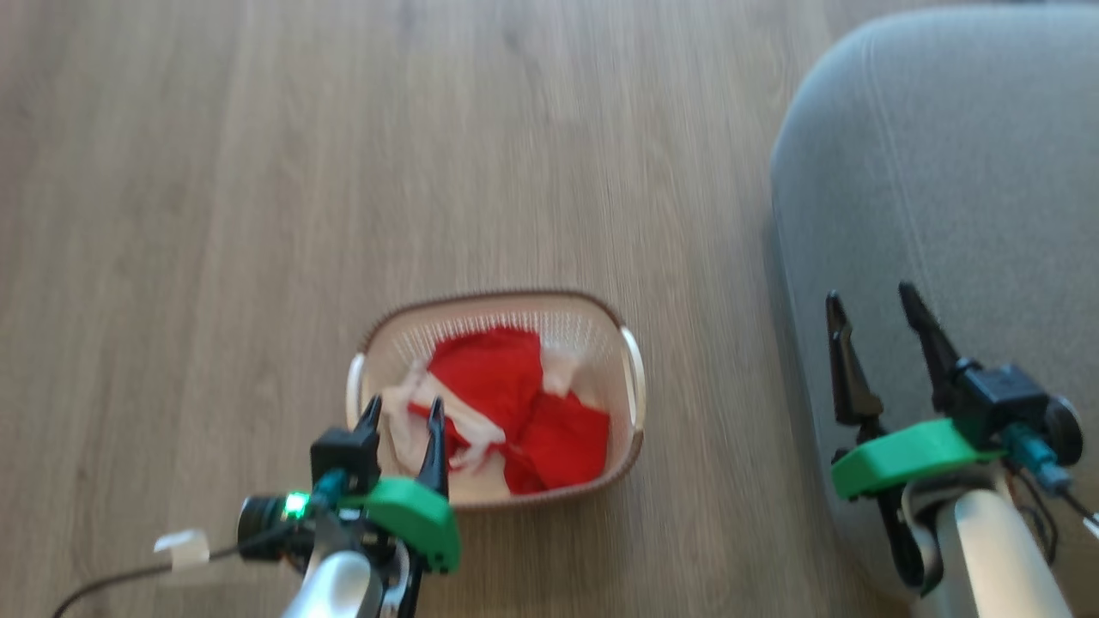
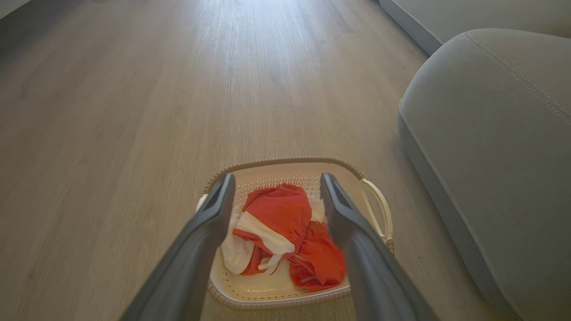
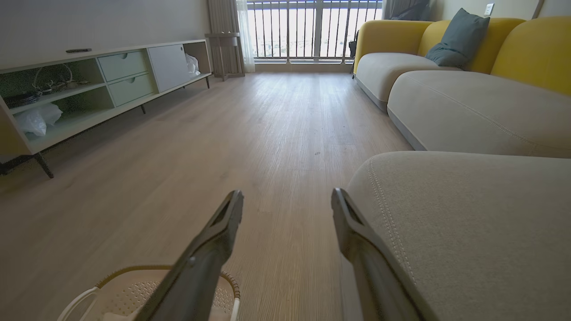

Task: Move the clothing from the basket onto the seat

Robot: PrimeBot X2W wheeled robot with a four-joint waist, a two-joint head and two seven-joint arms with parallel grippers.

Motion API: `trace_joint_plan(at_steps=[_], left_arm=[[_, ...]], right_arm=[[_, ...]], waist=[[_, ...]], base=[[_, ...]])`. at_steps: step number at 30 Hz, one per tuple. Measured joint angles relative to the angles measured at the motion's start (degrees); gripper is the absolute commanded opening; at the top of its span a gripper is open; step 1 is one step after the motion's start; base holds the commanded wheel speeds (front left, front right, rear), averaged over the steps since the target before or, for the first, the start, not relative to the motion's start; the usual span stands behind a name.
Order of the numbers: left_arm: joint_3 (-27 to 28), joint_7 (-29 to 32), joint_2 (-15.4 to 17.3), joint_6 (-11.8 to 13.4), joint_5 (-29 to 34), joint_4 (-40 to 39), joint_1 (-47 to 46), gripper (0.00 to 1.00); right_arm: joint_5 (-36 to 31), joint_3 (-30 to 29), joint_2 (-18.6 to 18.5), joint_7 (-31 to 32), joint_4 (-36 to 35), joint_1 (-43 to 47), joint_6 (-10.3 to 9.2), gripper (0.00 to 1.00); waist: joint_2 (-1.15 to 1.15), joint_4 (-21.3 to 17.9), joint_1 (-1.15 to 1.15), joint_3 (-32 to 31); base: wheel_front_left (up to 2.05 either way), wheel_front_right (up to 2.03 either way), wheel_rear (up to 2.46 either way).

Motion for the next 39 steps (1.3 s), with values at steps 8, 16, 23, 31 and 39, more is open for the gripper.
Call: trace_joint_plan(at_steps=[8,16,23,31,39], left_arm=[[-3.0,0.0,-0.1,-0.9,1.8,8.8,-10.7,1.00],[-3.9,0.0,-0.4,-3.2,5.7,24.7,-25.3,1.00],[-3.8,0.0,1.1,-6.3,6.8,40.3,-35.3,1.00],[-4.3,2.0,3.5,-8.6,7.4,46.7,-46.3,1.00],[-7.1,7.5,7.4,-8.0,10.2,48.1,-52.3,1.00]], right_arm=[[0.5,-0.1,-1.3,0.0,0.0,-4.1,0.00,1.00],[1.9,2.2,-1.3,0.0,-0.7,-9.7,0.00,1.00],[3.3,3.9,-1.1,0.0,-1.0,-11.9,0.00,1.00],[4.2,7.3,-0.8,0.0,-2.0,-14.5,0.00,1.00],[7.1,10.4,-0.6,-0.5,-3.3,-17.0,-0.01,1.00]], waist=[[0.00,-2.7,0.01,11.4],[0.00,-6.2,0.02,23.4],[0.00,-10.4,0.02,31.5],[0.00,-14.8,0.01,38.6],[0.00,-18.8,0.00,44.3]], base=[[0.00,0.00,0.00],[0.00,0.00,0.00],[0.00,0.00,0.00],[0.00,0.00,0.00],[0.00,0.00,0.00]])
